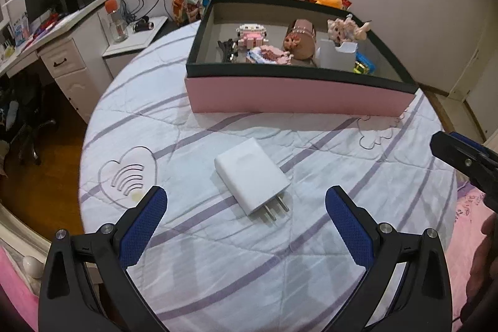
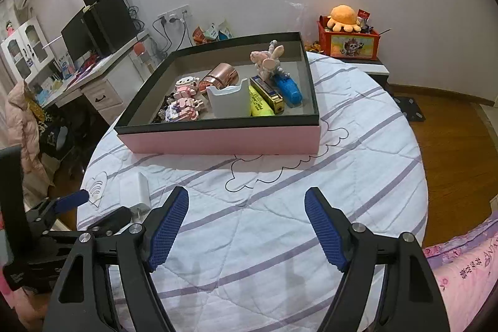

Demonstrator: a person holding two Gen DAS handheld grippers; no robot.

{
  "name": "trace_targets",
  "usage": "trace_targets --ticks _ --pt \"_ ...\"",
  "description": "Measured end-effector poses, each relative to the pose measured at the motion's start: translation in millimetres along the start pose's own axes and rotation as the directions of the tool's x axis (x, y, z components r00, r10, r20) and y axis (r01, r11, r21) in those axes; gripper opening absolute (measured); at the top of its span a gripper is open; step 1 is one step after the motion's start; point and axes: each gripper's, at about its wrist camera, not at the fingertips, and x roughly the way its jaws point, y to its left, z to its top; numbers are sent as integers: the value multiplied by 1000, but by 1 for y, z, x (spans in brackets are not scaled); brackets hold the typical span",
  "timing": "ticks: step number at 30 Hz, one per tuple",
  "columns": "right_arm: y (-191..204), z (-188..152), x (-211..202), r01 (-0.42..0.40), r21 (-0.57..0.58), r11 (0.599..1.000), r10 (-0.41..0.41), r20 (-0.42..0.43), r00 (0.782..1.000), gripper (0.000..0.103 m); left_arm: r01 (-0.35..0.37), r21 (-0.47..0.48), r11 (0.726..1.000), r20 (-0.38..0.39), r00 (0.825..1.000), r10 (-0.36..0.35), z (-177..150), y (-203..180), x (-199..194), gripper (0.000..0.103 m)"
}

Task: Organize rigid objects
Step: 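Grasp the white charger with the left gripper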

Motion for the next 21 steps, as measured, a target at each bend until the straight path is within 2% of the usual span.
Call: trace_targets --ticks 9,13,16,18,21 --pt "-5 2 15 10 8 1000 -9 -33 999 78 -27 -44 999 -44 999 25 2 10 40 101" --pt "-7 2 21 11 11 1000 -11 -44 999 78 -46 -26 999 -17 999 46 2 11 43 98" --pt "-6 3 24 10 9 1000 -9 -52 999 78 -39 -11 999 1 999 39 4 11 42 85" --pt "-5 3 26 8 6 1000 -7 -56 998 78 -29 -3 1000 9 1000 29 5 12 40 65" --pt "-4 4 26 4 1 1000 -4 -57 998 78 3 -2 1000 6 1000 -3 6 17 37 64"
